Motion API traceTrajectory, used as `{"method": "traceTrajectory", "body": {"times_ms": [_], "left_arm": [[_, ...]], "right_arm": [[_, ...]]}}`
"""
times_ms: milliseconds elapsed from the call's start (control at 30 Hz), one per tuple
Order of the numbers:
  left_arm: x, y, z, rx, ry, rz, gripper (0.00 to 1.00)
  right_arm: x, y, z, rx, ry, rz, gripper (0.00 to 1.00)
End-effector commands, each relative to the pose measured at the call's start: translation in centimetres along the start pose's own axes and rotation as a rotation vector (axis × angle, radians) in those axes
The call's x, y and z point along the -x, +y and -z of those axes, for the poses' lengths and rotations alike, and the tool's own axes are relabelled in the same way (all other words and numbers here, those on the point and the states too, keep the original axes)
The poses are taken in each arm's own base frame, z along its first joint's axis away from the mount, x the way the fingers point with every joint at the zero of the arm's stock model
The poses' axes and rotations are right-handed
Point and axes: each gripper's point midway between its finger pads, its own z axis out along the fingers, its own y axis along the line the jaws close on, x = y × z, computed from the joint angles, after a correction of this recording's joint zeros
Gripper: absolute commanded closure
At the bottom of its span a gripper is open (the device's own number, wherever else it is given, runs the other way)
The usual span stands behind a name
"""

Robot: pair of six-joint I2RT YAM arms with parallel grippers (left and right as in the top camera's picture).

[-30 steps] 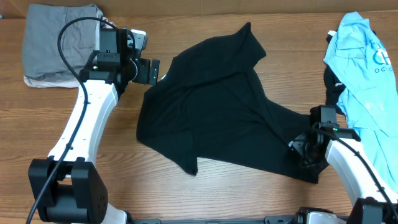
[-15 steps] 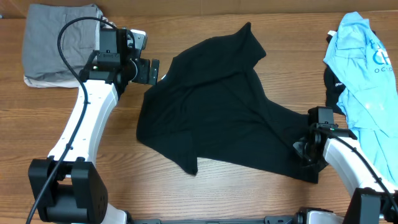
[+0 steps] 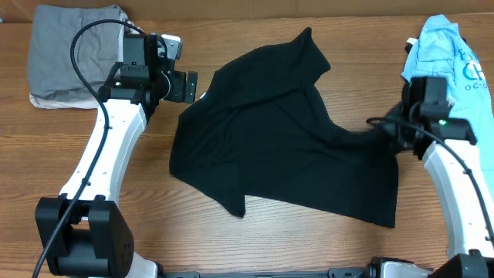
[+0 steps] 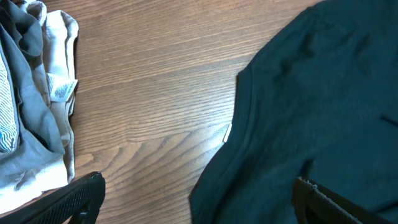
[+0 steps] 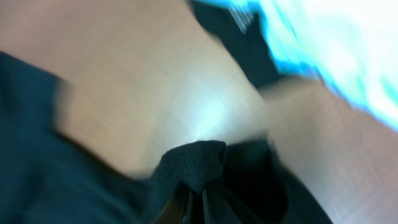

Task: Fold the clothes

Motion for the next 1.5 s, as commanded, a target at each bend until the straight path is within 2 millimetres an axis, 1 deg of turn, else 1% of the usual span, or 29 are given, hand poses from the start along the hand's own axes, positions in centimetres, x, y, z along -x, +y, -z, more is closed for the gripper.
{"method": "traceTrajectory", "body": {"times_ms": [0,33,133,167,233,300,400,433,500,567,600,633,667,733,800,900,1033,1133,1233,1333,1467], "left_arm": [[1.5,0.0,0.6,0.006,-0.042,0.027,0.03],[1.5,0.0,0.6,0.007,-0.043,0.026,0.03],[1.6,0.0,0.6,0.007,-0.047,0.026,0.04],[1.7,0.0,0.6,0.007,-0.049,0.026,0.04],[1.7,0.0,0.6,0.008,-0.052,0.026,0.05],[1.8,0.0,0.6,0.008,-0.055,0.025,0.05],[1.8,0.0,0.6,0.009,-0.054,0.026,0.05],[1.8,0.0,0.6,0.008,-0.054,0.026,0.05],[1.8,0.0,0.6,0.008,-0.054,0.026,0.05],[1.9,0.0,0.6,0.008,-0.057,0.025,0.05],[1.9,0.0,0.6,0.007,-0.058,0.025,0.05],[1.9,0.0,0.6,0.007,-0.059,0.025,0.05],[1.9,0.0,0.4,0.007,-0.059,0.025,0.05],[2.0,-0.4,0.2,-0.017,-0.063,0.024,0.06],[2.2,-0.9,-0.3,-0.052,-0.074,0.017,0.07],[3.0,-1.6,-1.3,-0.094,-0.108,0.001,0.08],[3.7,-2.6,-3.8,-0.138,-0.117,-0.043,0.10],[4.1,-3.6,-6.2,-0.155,-0.071,-0.068,0.07],[4.8,-5.0,-8.0,-0.178,-0.020,-0.108,0.05],[5.7,-6.4,-9.6,-0.195,0.016,-0.168,0.04],[6.1,-7.5,-11.6,-0.206,0.049,-0.199,0.05]], "right_arm": [[4.8,3.0,2.3,0.102,-0.153,0.077,0.96],[6.2,3.9,2.7,0.134,-0.205,0.084,0.96],[9.1,5.8,3.2,0.200,-0.329,0.102,0.96],[10.0,6.3,3.0,0.215,-0.362,0.102,0.96],[11.5,7.0,1.9,0.235,-0.411,0.092,0.96],[12.6,7.3,-0.4,0.240,-0.433,0.079,0.96],[13.0,7.0,-4.7,0.218,-0.425,0.066,0.96],[13.0,6.6,-6.5,0.205,-0.411,0.061,0.96],[12.9,5.7,-9.2,0.184,-0.374,0.053,0.96],[12.9,4.6,-11.4,0.168,-0.328,0.042,0.96],[12.9,4.2,-12.0,0.163,-0.309,0.038,0.96],[13.0,3.7,-12.2,0.169,-0.282,0.031,0.70],[13.0,3.5,-12.2,0.176,-0.267,0.028,0.50],[13.1,3.4,-11.4,0.207,-0.219,0.023,0.01],[12.8,3.5,-10.3,0.224,-0.154,0.020,0.00],[11.8,3.9,-7.9,0.233,-0.047,0.023,0.00],[9.9,5.2,-4.9,0.247,0.073,0.055,0.00],[8.0,6.1,-3.2,0.250,0.133,0.121,0.00],[6.1,6.6,-2.2,0.243,0.185,0.150,0.00],[4.5,6.9,-1.8,0.232,0.235,0.171,0.00],[3.2,7.0,-1.6,0.217,0.273,0.188,0.00]]}}
